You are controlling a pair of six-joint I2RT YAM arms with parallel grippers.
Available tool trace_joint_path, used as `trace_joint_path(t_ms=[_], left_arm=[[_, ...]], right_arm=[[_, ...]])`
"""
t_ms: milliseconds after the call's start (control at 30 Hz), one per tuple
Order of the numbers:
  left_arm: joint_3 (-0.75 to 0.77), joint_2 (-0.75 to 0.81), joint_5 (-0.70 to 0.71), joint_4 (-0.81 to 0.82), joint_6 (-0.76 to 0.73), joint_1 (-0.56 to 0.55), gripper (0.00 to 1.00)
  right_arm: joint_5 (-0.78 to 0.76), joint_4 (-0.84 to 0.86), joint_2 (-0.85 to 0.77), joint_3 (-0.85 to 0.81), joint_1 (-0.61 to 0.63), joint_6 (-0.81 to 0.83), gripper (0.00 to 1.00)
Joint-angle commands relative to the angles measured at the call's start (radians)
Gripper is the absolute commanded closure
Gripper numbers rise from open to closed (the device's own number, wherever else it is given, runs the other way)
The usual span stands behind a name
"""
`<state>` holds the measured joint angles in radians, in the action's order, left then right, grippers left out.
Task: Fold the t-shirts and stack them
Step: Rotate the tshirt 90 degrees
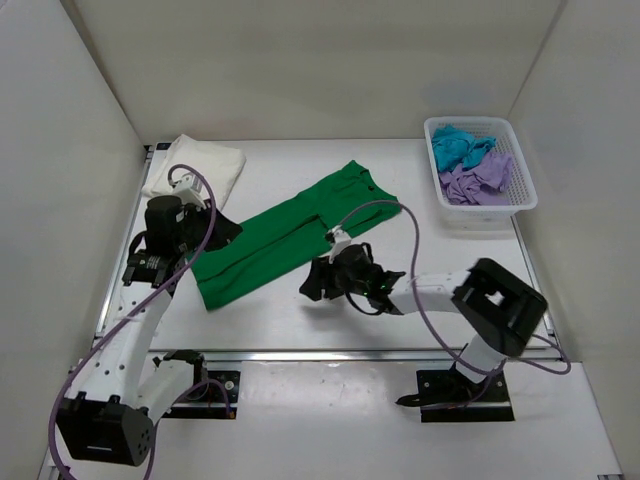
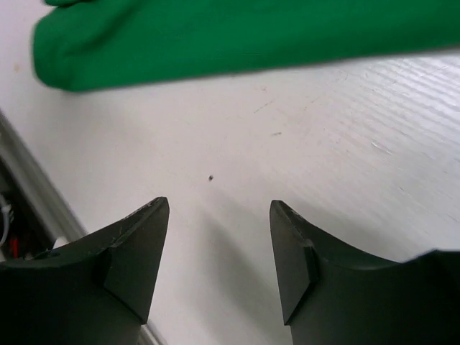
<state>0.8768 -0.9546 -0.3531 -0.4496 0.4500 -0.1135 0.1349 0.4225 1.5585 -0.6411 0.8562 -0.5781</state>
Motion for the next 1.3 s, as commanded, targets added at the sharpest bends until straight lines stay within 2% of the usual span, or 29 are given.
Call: trace_joint_path(t_ms=[0, 167, 333, 533, 567, 600, 633, 733, 767, 900, 1033, 1133, 1267], left_arm=[[0.001, 0.037, -0.012, -0.064, -0.036, 0.006, 0.82], [-0.001, 0.059, -0.006, -0.086, -0.045, 0.021, 0.81], [-0.018, 0.048, 0.014, -0.058, -0.040, -0.006, 0.82], [0.008, 0.021, 0.040, -0.063, -0.057, -0.015, 0.81], [0.013, 0.016, 0.052, -0.066, -0.060, -0.018, 0.81], [0.017, 0.013, 0.058, -0.066, -0.062, -0.026, 0.81], [0.014, 0.004, 0.066, -0.063, -0.062, -0.031, 0.81], [0.017, -0.019, 0.080, -0.049, -0.069, -0.057, 0.81], [0.016, -0.036, 0.089, -0.046, -0.063, -0.069, 0.81], [0.045, -0.120, 0.111, -0.026, -0.071, -0.144, 0.81], [0.099, -0.240, 0.121, 0.028, -0.069, -0.196, 0.77], [0.157, -0.395, 0.108, 0.067, -0.070, -0.225, 0.74], [0.284, -0.561, 0.086, 0.127, -0.076, -0.247, 0.62]], right_arm=[[-0.110, 0.125, 0.125, -0.115, 0.036, -0.109, 0.44], [-0.210, 0.095, 0.294, -0.198, 0.081, -0.245, 0.42], [-0.271, 0.013, 0.402, -0.302, 0.070, -0.295, 0.47], [-0.241, -0.027, 0.475, -0.374, 0.047, -0.361, 0.64], [-0.245, -0.045, 0.489, -0.391, 0.046, -0.361, 0.63], [-0.236, -0.048, 0.506, -0.397, 0.041, -0.361, 0.68], [-0.230, -0.056, 0.508, -0.402, 0.038, -0.367, 0.77], [-0.225, -0.028, 0.492, -0.362, 0.027, -0.367, 0.98], [-0.215, -0.016, 0.477, -0.326, 0.017, -0.367, 1.00], [-0.169, 0.087, 0.339, -0.102, -0.037, -0.359, 1.00], [-0.087, 0.087, 0.168, 0.061, -0.111, -0.286, 1.00], [-0.028, 0.059, 0.063, 0.188, -0.193, -0.221, 1.00], [0.046, 0.015, -0.026, 0.241, -0.258, -0.155, 0.99]])
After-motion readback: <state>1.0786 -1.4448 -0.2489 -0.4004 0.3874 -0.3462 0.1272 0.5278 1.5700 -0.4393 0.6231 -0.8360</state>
